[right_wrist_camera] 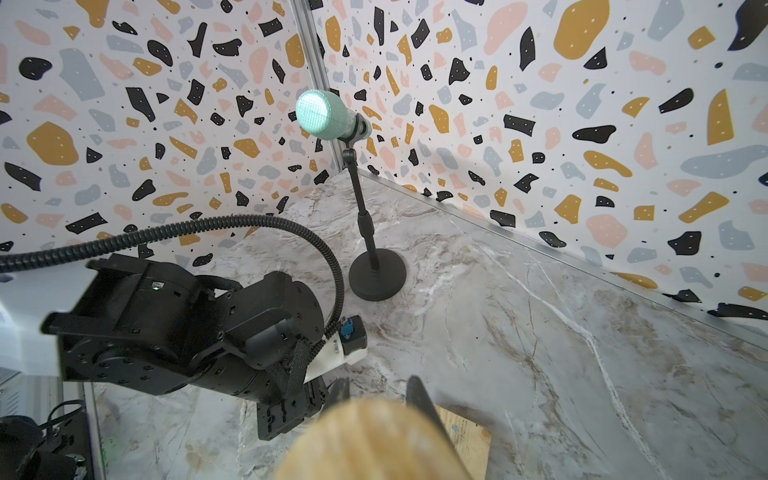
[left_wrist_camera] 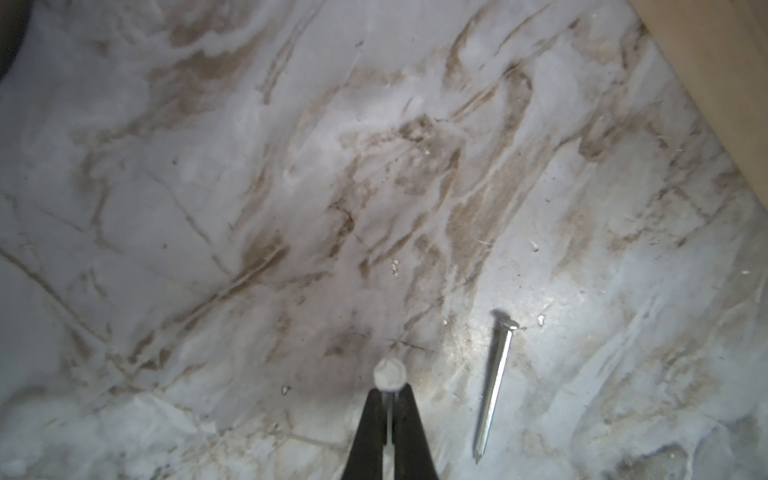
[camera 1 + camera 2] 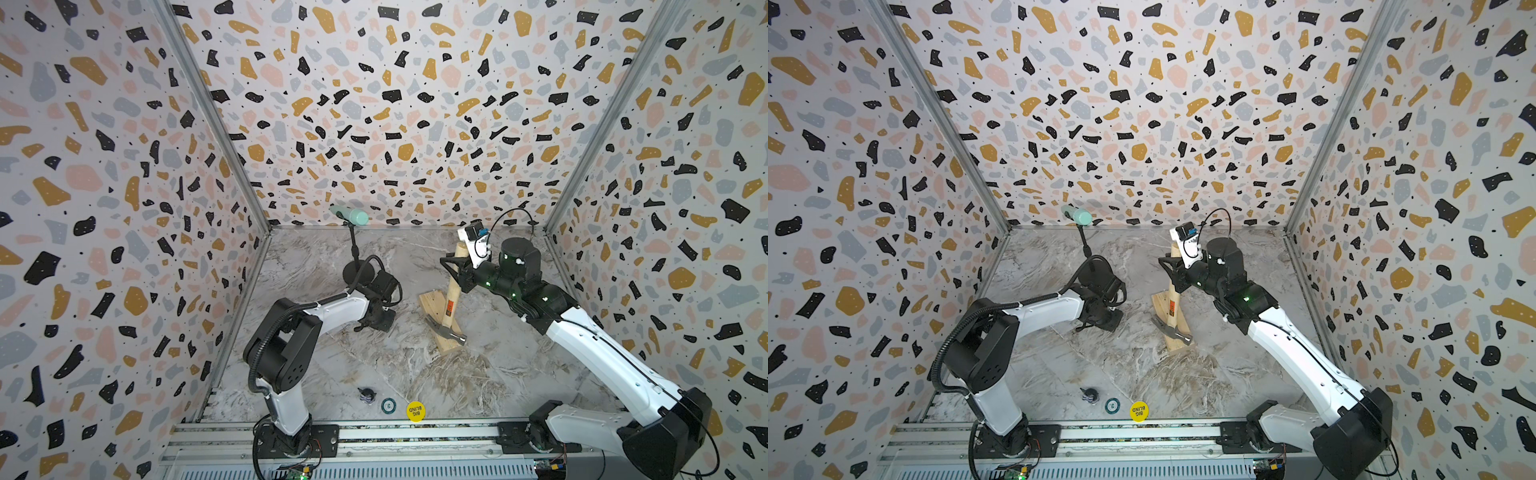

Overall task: Use a claw hammer to pull out a nail
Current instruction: Place the nail at the center of the board.

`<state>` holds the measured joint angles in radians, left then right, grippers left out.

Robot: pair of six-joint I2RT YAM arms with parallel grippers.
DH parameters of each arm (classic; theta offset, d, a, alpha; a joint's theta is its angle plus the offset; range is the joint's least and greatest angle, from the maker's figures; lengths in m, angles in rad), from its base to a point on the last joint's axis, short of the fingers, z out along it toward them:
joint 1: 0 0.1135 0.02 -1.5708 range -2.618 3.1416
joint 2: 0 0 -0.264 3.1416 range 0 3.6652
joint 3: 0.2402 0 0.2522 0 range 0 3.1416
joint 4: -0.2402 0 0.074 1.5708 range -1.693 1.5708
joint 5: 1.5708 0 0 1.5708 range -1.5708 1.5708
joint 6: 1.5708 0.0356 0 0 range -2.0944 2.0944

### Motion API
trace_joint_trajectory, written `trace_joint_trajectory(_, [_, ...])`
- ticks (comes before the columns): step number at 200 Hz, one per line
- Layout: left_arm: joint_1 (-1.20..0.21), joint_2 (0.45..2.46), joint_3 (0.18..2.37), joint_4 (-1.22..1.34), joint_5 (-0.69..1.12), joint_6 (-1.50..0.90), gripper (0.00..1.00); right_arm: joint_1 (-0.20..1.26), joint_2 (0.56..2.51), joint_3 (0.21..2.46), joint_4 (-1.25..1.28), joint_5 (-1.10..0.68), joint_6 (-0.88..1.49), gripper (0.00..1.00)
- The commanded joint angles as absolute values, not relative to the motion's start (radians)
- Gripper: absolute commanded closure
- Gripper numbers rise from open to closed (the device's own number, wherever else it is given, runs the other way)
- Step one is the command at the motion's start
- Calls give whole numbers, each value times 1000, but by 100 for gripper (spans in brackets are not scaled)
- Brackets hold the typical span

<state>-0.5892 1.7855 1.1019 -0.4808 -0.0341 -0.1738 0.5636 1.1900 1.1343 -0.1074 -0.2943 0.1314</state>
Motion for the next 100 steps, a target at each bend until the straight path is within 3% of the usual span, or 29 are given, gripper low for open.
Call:
trace_joint_trajectory(1, [-583,1799,1133,-498,-21,-183,100,576,1133,1212,-42,-281,128,100])
trace_joint_trajectory(100, [-583,1831,1140,-505,-5,-187,100,647,1120,1202,-28,-224,87,100])
